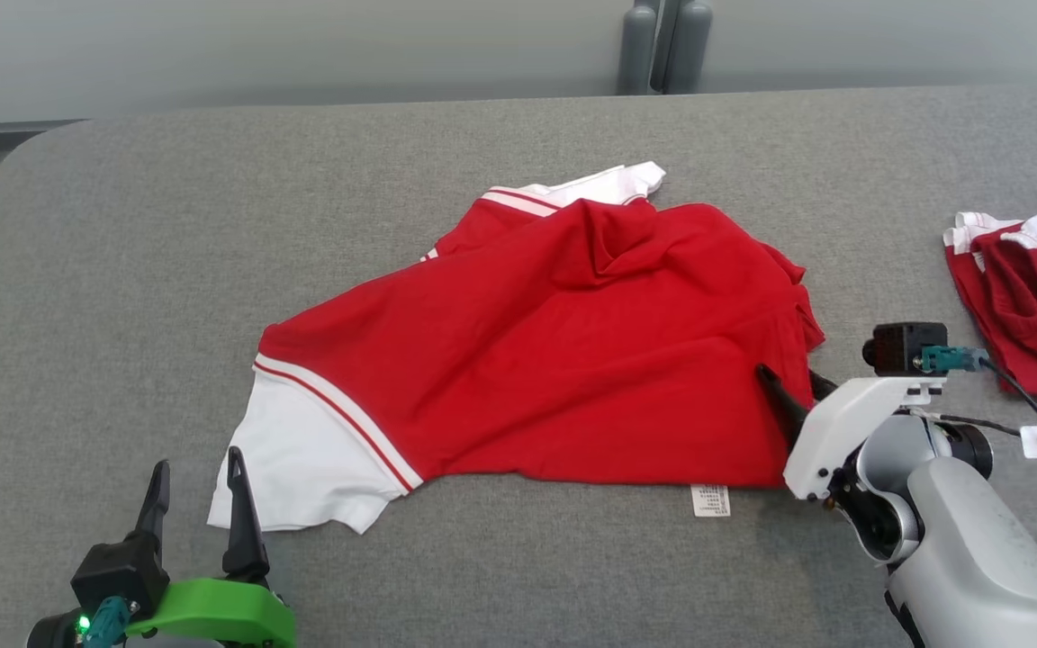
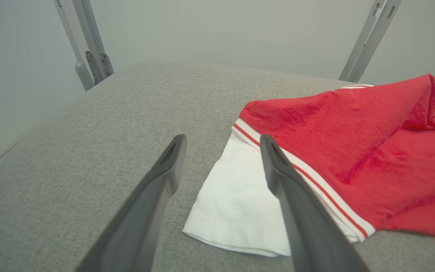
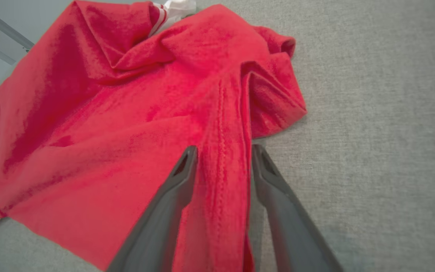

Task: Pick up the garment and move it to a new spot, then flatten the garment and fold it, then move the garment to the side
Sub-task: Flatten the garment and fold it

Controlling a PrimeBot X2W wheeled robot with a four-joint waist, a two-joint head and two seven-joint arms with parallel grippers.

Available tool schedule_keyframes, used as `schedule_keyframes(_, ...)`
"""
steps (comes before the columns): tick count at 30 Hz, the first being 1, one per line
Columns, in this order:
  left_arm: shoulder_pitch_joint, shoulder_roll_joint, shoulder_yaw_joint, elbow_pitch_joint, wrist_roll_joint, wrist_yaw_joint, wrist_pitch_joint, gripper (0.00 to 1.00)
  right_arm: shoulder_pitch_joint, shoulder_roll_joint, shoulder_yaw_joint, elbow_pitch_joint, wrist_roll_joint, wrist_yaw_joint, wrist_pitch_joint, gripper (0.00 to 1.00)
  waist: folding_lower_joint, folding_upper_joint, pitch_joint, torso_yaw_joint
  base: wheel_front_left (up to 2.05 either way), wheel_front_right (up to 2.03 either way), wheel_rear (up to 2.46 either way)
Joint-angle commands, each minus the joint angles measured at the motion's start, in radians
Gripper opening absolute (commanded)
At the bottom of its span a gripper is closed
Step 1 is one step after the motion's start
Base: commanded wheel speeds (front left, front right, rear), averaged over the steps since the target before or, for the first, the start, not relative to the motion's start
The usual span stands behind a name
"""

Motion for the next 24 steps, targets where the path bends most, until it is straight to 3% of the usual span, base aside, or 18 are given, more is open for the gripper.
schedule_keyframes(1, -0.015, 0.001, 0.001, 0.0, 0.005, 0.004, -0.005, 1.0, -0.019, -0.006, 0.011, 0.009, 0.011, 0.0, 0.003, 0.1, 0.0, 0.0, 0.012, 0.014, 0.0, 0.0, 0.0)
schedule_keyframes(2, -0.015, 0.001, 0.0, 0.0, 0.004, 0.003, -0.005, 1.0, -0.033, -0.012, 0.022, 0.018, 0.021, 0.0, 0.002, 0.0, 0.0, 0.0, 0.014, 0.017, 0.0, 0.0, 0.0)
schedule_keyframes(11, -0.043, -0.01, -0.015, 0.001, 0.009, -0.005, -0.005, 1.0, -0.23, -0.055, 0.075, 0.147, 0.08, 0.0, -0.015, 0.0, 0.0, 0.0, 0.049, 0.054, 0.0, 0.0, 0.0)
schedule_keyframes(19, -0.08, -0.029, -0.038, 0.025, 0.018, -0.022, -0.006, 1.0, -0.409, -0.058, 0.034, 0.391, 0.047, 0.0, -0.044, 0.0, 0.0, 0.0, 0.085, 0.111, 0.0, 0.0, 0.0)
schedule_keyframes(20, -0.083, -0.03, -0.039, 0.028, 0.02, -0.021, -0.006, 1.0, -0.426, -0.056, 0.027, 0.424, 0.038, 0.0, -0.057, 0.05, 0.0, 0.0, 0.087, 0.117, 0.0, 0.0, 0.0)
schedule_keyframes(21, -0.085, -0.032, -0.039, 0.031, 0.021, -0.022, -0.006, 1.0, -0.44, -0.055, 0.02, 0.453, 0.031, 0.0, -0.072, 0.27, 0.0, 0.0, 0.088, 0.121, 0.0, 0.0, 0.0)
schedule_keyframes(23, -0.085, -0.035, -0.038, 0.038, 0.026, -0.022, -0.006, 1.0, -0.475, -0.052, 0.011, 0.522, 0.019, 0.0, -0.116, 1.0, 0.0, 0.0, 0.089, 0.127, 0.0, 0.0, 0.0)
schedule_keyframes(24, -0.084, -0.035, -0.035, 0.039, 0.026, -0.022, -0.006, 1.0, -0.482, -0.05, 0.011, 0.536, 0.019, 0.0, -0.131, 1.0, 0.0, 0.0, 0.088, 0.125, 0.0, 0.0, 0.0)
